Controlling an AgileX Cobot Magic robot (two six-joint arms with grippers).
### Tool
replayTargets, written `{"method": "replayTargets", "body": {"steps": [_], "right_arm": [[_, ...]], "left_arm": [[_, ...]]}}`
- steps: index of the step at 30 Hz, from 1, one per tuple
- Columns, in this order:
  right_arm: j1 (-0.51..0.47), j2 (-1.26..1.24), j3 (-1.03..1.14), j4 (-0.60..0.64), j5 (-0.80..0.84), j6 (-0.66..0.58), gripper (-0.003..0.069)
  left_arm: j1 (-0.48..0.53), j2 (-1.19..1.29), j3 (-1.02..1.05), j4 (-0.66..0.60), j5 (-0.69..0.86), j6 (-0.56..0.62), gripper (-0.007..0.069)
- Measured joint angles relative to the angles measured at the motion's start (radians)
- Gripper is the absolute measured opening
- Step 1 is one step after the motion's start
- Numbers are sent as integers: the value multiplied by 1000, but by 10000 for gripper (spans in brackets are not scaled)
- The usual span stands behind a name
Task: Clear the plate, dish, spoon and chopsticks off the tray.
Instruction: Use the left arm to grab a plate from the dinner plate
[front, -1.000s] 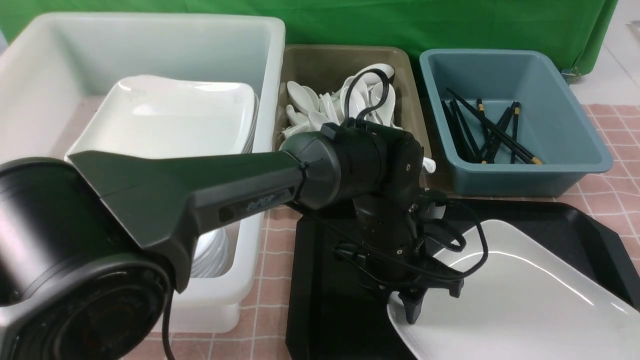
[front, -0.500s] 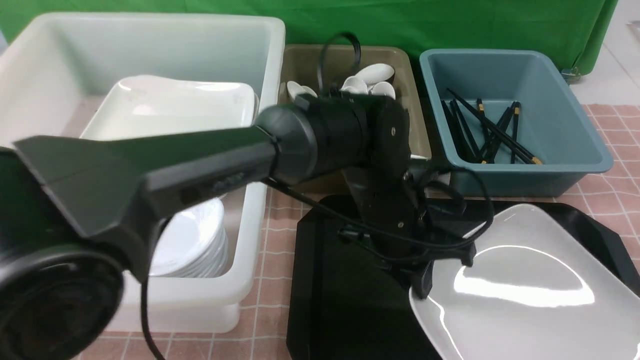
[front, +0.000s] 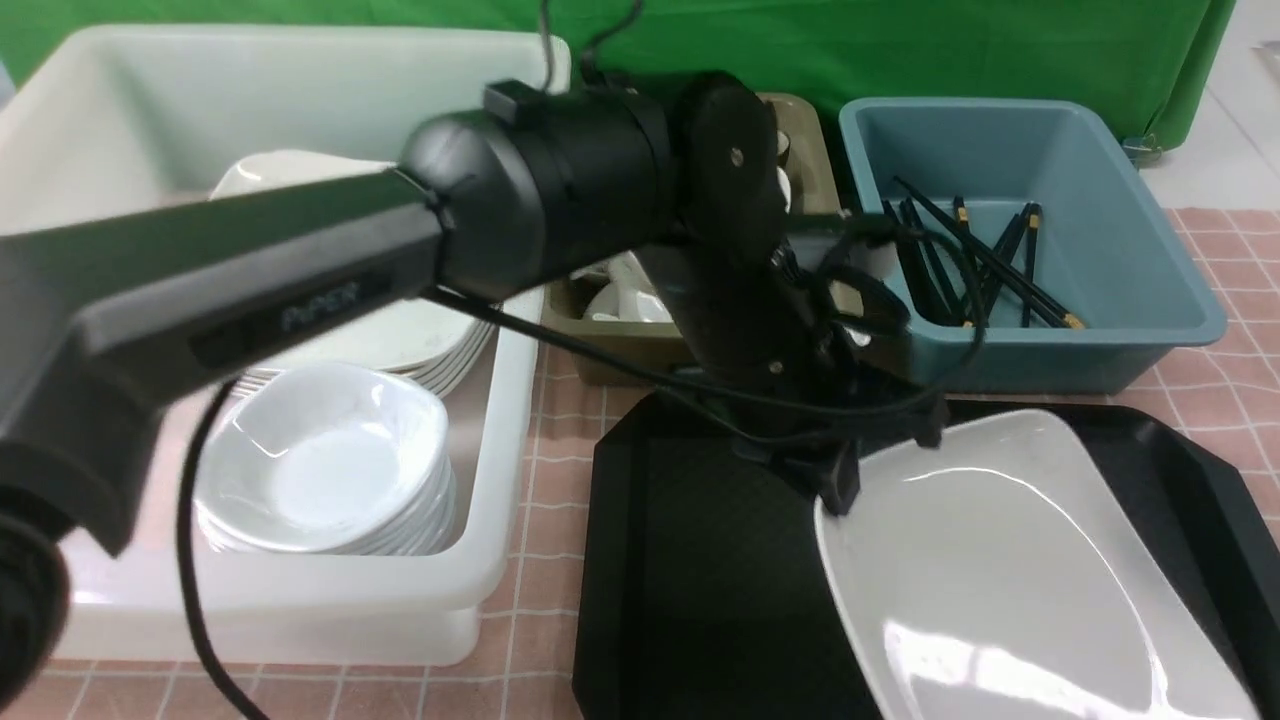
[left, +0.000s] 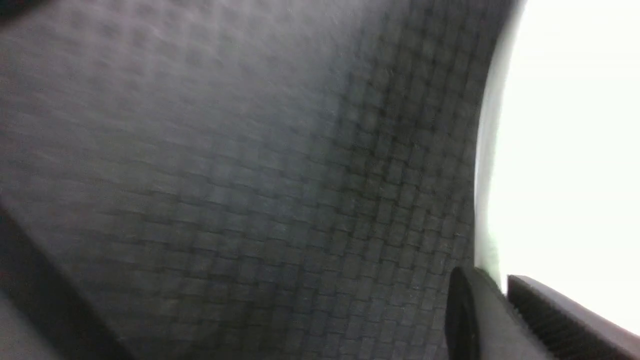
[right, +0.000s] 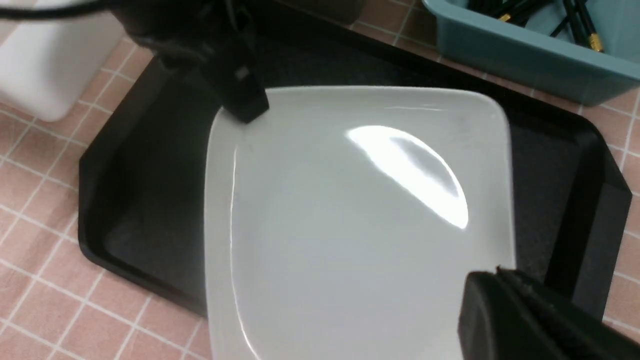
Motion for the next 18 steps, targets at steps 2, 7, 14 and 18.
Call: {"method": "replayTargets", "body": {"steps": [2,7,14,18], "right_arm": [[0,0,0,0,-5,0,30],[0,0,0,0,-15,0,30],[0,0,0,0,-29,0,30],[0,0,0,0,-50,0,30]], "left_arm": [[27,-15,0,3,0,2,15],[71,-33,0,5,20,3,15],[83,-69,-43,10,63,4,14],[83,-93,-137,24,133,6,16]]}}
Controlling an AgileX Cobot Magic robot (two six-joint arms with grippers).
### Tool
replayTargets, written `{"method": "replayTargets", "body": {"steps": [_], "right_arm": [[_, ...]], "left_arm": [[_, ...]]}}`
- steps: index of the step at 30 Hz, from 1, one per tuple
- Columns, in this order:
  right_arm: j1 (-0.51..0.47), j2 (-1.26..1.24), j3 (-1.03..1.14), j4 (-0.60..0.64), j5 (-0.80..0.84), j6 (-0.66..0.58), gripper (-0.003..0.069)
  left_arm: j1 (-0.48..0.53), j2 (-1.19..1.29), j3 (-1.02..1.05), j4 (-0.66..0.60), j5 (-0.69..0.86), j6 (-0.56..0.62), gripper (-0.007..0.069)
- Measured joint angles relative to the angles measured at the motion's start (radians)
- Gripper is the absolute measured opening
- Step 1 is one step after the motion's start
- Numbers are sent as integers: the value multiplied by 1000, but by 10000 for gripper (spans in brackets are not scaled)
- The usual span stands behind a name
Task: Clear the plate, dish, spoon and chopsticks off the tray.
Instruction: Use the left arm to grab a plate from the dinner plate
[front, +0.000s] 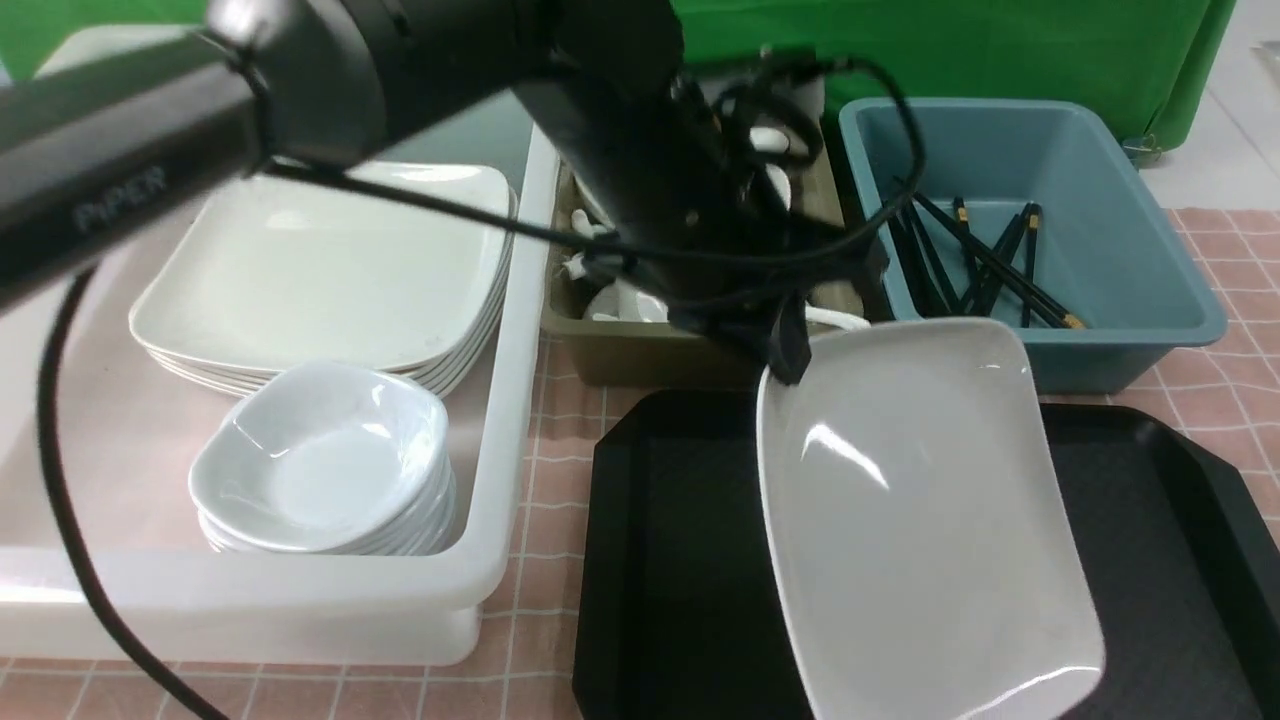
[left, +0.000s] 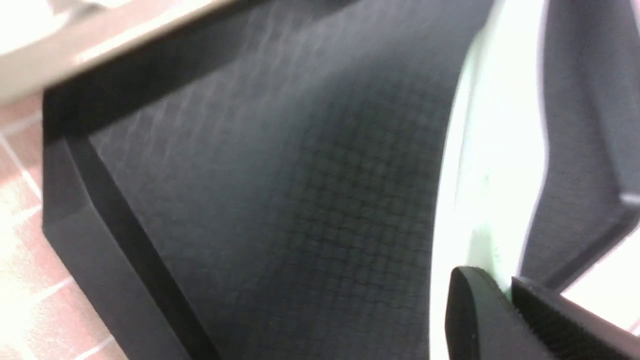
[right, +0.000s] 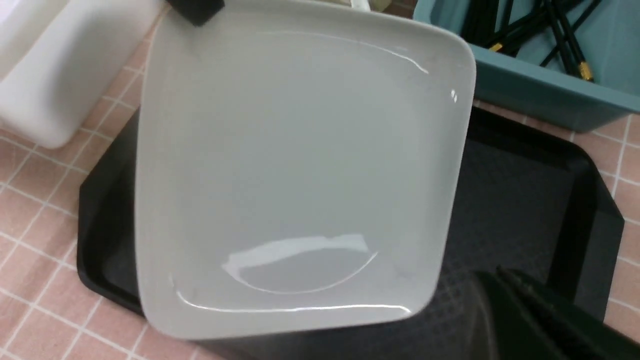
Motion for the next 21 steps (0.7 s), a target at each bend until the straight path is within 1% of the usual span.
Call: {"method": "replayTargets", "body": {"steps": [6,10,21], "right_arm": [[0,-1,0,0,-7,0,30],[0,-2,0,0,-10,0,30],[0,-2,0,0,-14,0,30]], "left_arm": [[0,-6,-91,36,69,11,20],[0,-6,-108,57,72,11,20],[0,-7,-182,58,78,11,20]]}}
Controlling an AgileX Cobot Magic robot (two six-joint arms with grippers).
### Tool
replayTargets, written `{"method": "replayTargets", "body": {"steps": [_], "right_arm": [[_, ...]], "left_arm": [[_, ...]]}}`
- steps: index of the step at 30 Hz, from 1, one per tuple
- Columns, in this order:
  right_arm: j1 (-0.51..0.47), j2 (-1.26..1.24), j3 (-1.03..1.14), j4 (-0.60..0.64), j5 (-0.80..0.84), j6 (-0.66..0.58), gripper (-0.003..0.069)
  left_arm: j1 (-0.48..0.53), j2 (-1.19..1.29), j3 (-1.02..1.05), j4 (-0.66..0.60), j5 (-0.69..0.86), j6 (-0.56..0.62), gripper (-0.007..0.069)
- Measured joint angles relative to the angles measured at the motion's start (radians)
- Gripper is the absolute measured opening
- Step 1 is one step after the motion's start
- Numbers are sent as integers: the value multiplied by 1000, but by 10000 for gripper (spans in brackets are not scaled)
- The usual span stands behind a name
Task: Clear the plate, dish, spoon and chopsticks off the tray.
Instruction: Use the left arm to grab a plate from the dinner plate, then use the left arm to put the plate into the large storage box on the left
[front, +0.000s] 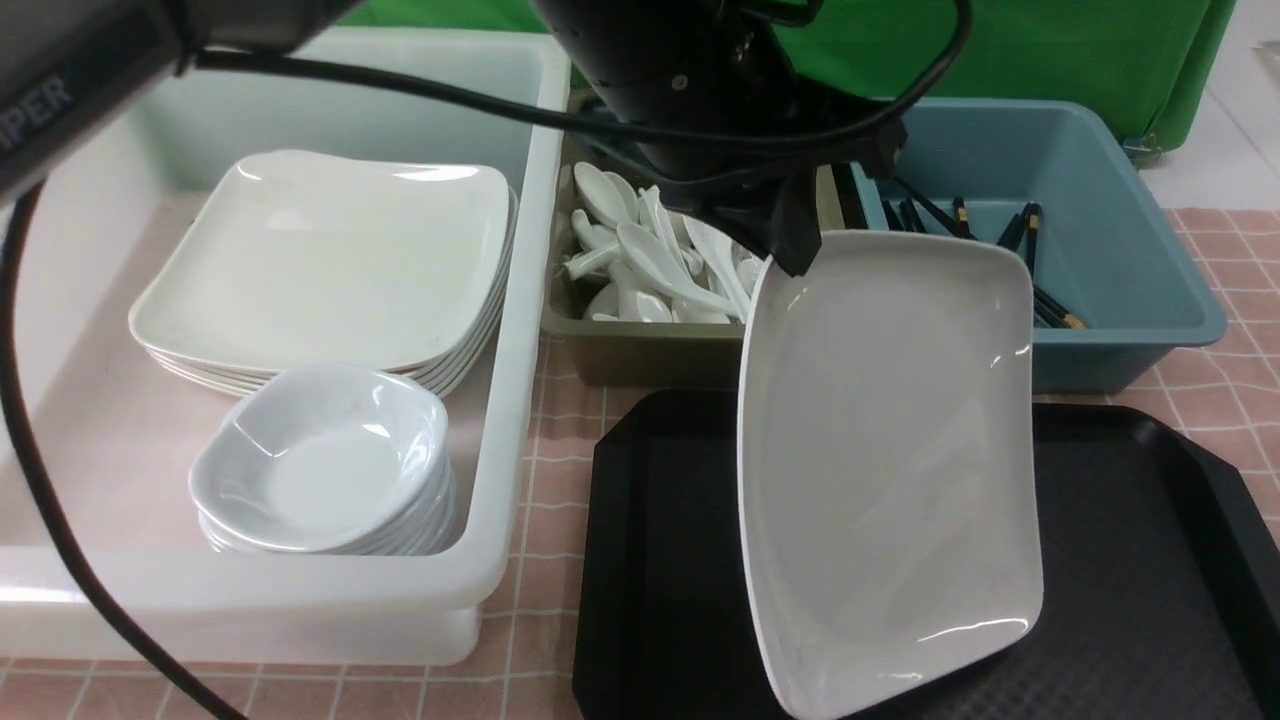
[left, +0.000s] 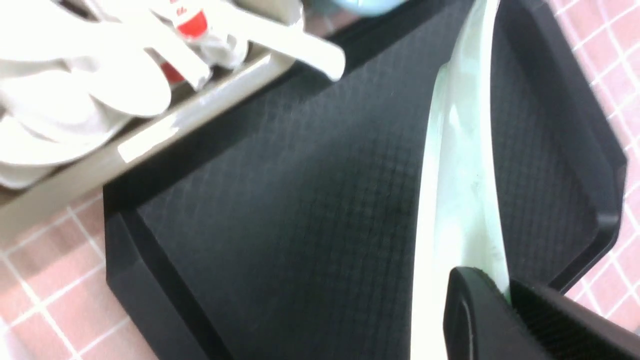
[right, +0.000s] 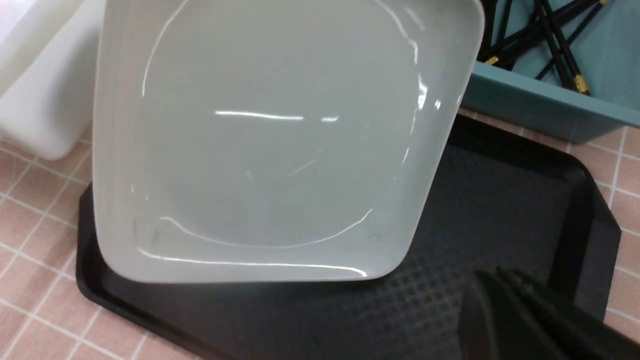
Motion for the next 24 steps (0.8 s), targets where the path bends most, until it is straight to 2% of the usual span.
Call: {"method": "replayTargets", "body": {"steps": [8,13,18,19,23,24], "right_arm": [[0,0,0,0,-1,0,30],[0,6,-35,10,-4,-10,30],[3,84,-148,156,15,-131,30],[4,89,-148,162,16,-135,30],[65,205,-250,254,20,-200,30],[74,216,-260,257,20,-204,30]], "left_arm": [[1,0,-85,-3,6,0,20],[46,-1,-156,-12,9,0,20],[188,-37,-181,-47,9,2,20],[188,-39,-181,-48,9,2,20],[369,-98,-181,-71,9,14,20],[388,-105,-181,-75,9,17,20]]}}
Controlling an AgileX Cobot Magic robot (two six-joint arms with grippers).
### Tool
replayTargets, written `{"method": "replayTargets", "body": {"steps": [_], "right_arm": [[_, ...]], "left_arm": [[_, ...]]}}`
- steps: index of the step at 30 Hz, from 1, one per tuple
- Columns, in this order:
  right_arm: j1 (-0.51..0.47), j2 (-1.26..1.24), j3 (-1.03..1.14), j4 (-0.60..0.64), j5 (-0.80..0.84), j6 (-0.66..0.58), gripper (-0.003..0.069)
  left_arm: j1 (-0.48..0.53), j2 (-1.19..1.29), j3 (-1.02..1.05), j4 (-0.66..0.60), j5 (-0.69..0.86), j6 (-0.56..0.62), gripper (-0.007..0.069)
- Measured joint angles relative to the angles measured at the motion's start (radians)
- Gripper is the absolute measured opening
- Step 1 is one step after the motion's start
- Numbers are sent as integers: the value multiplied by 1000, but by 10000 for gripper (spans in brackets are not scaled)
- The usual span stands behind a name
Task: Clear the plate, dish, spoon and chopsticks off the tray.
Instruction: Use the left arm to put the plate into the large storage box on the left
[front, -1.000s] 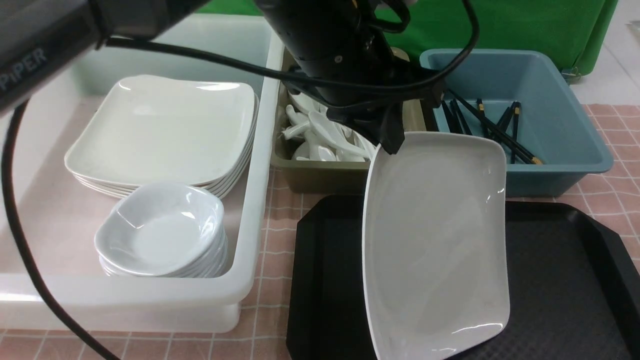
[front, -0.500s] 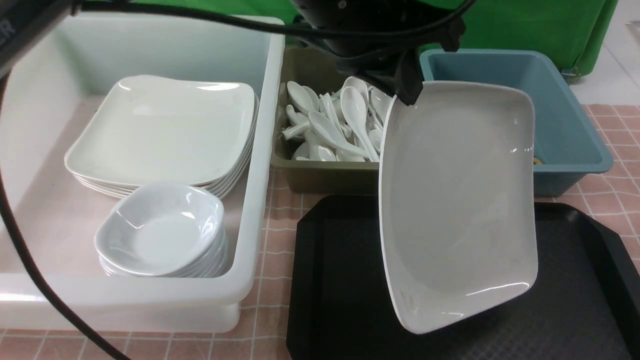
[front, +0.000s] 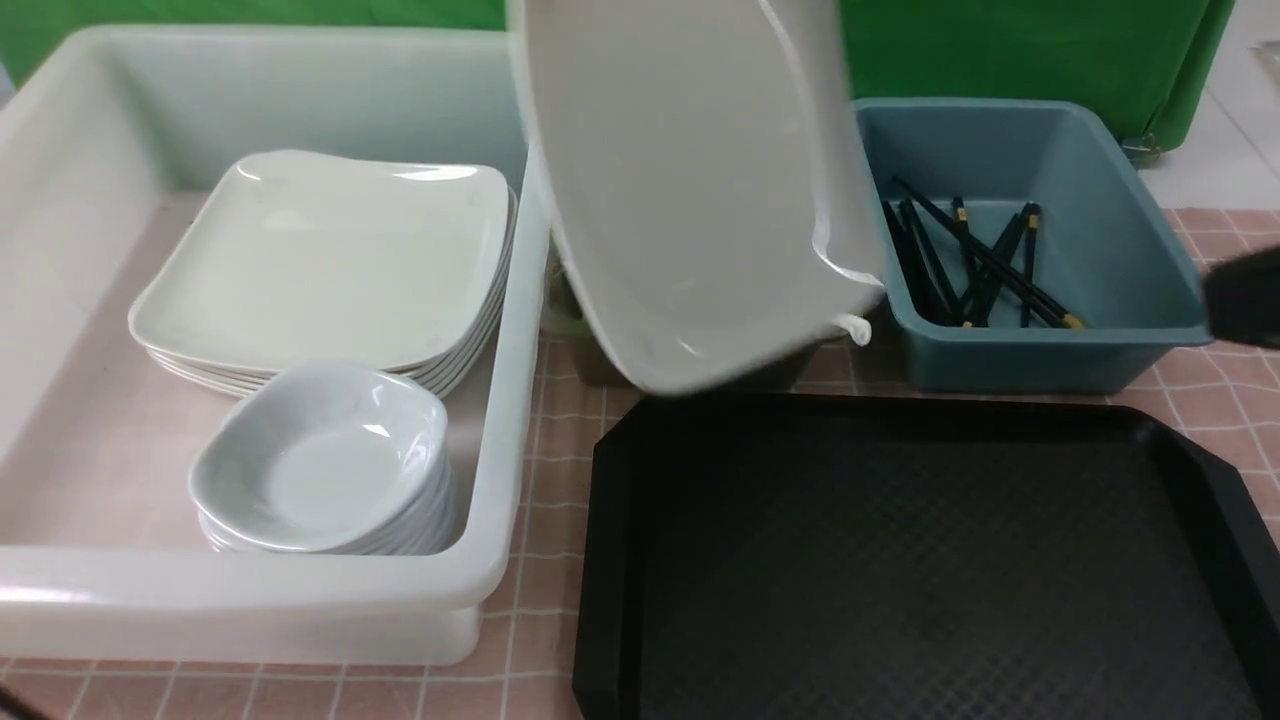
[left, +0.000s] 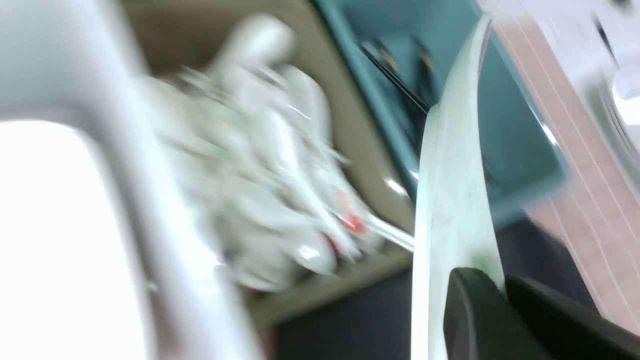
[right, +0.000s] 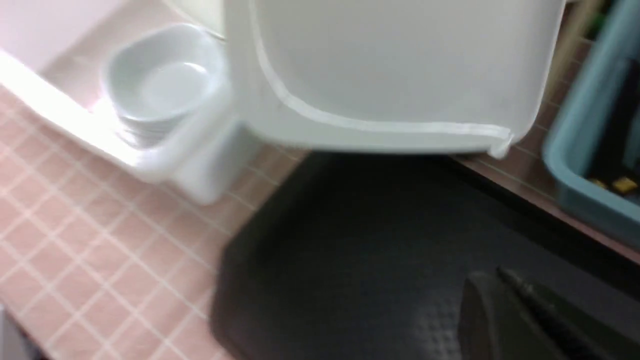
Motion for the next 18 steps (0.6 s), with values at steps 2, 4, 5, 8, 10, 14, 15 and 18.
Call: {"method": "replayTargets", "body": {"steps": [2,4,5,8,10,14,15,18], "right_arm": [[68,61,-58,9,0,-7,30],[131,107,-100,13,-4,-8,30],[161,132,-123,15,-5,-9,30],[238,209,-186,19,-9,-9,30],[263,234,-205,21,-12,-9,30],[320,310,-253,23,-28,-5,30],[328,327,-263,23,-28,-3,30],[348,382,-299,23,-26,1,30]], "left_arm": [[121,-35,0,-33,0,21,20],[212,-62,0,-49,0,33,20],[261,-74,2,-56,0,39,20],[407,-106,40,-74,-1,56,20],[456,-113,60,-82,-1,69,20],[586,-117,199,-125,-44,115,22],[605,-116,240,-147,-72,131,24],[633,-113,373,-242,-189,202,29]]}}
